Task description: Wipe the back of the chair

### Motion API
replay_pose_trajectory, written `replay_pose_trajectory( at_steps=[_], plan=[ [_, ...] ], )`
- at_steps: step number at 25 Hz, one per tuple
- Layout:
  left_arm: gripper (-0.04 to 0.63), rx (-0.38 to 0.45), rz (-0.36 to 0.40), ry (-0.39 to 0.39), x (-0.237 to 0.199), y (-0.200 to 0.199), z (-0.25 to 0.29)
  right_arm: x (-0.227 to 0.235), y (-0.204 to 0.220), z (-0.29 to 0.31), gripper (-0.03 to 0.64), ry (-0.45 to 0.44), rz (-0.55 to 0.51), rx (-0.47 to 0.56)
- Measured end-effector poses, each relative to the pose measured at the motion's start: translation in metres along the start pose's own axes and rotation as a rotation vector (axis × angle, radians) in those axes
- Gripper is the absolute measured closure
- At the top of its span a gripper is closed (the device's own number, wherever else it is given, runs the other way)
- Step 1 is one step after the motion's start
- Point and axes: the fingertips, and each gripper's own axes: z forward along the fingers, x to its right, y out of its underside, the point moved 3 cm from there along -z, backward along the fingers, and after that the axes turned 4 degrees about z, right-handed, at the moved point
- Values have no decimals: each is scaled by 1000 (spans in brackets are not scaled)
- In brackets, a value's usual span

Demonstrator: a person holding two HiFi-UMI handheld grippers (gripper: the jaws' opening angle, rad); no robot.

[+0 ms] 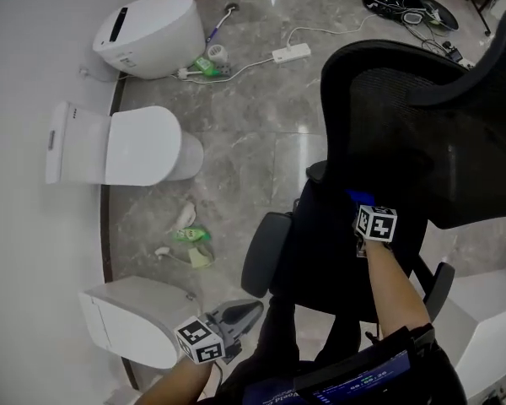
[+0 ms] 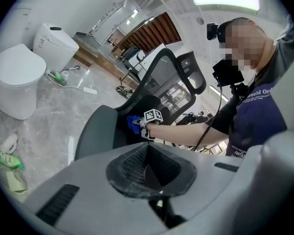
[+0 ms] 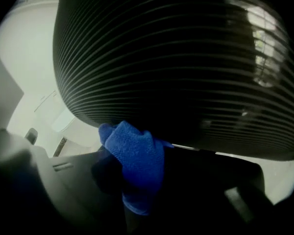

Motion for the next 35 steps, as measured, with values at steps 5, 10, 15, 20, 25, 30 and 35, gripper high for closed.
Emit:
replay_pose_trajectory(
  at_steps=[5, 10, 15, 20, 25, 30, 35],
  plan=[
    [592, -37, 34, 55, 43, -21, 41, 98, -4, -68, 500, 118, 90, 22],
    [592, -94, 97, 114, 94, -33, 104, 189, 21, -115, 500, 188, 271, 46],
    [592, -126, 113, 157, 134, -28, 152, 236, 39, -138, 500, 206, 446, 70],
    [592, -135, 102, 172, 131, -18, 159, 193, 35, -115, 502, 93, 267, 47],
    [592, -124, 38, 147, 99, 1, 122, 76, 28, -48, 502, -61, -8, -8],
    [592, -94, -5, 102, 49, 28, 55, -38, 40, 23, 502, -132, -123, -28],
    [592, -34, -70, 41, 0, 34, -3, -109, 34, 72, 502, -119, -171, -14]
  ],
)
